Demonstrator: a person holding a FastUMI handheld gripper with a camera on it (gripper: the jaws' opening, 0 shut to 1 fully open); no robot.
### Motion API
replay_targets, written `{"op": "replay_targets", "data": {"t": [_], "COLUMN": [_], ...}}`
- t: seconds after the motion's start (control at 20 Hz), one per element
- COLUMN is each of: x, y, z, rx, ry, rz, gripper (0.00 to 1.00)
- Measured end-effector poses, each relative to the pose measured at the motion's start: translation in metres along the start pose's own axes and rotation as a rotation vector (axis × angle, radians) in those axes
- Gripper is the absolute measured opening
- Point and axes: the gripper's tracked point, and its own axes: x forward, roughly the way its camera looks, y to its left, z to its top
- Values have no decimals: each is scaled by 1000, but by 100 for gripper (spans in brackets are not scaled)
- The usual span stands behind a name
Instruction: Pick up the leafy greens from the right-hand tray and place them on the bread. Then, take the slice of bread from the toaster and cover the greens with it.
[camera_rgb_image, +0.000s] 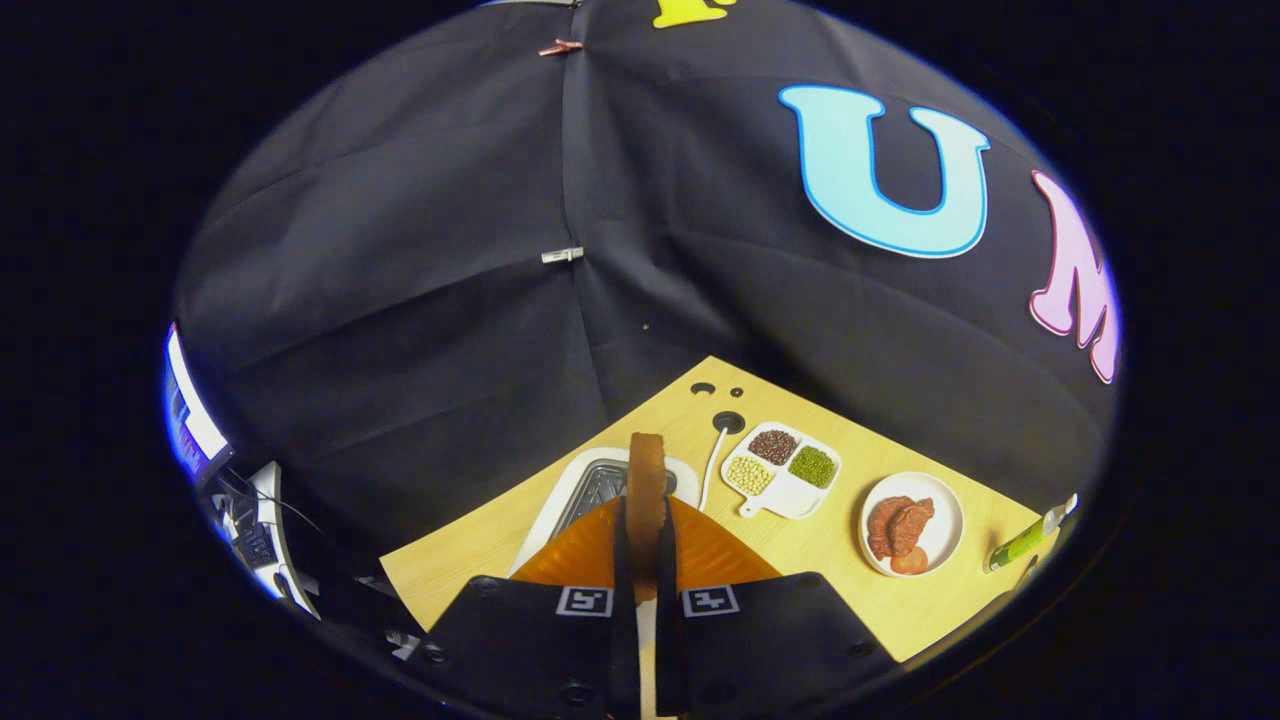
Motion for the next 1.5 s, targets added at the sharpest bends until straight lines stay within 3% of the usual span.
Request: {"op": "replay_targets", "data": {"t": [0.3,0.5,1.2,1.5], "x": [-46,-65,-87,-81], "y": [-42,-72,-108,-123], "z": [11,-6,-159,-208], "rx": [49,127,380,385], "ry": [-52,-60,68,124], "rz": [-41,-56,0,-45], "gripper": [11,11,11,10]}}
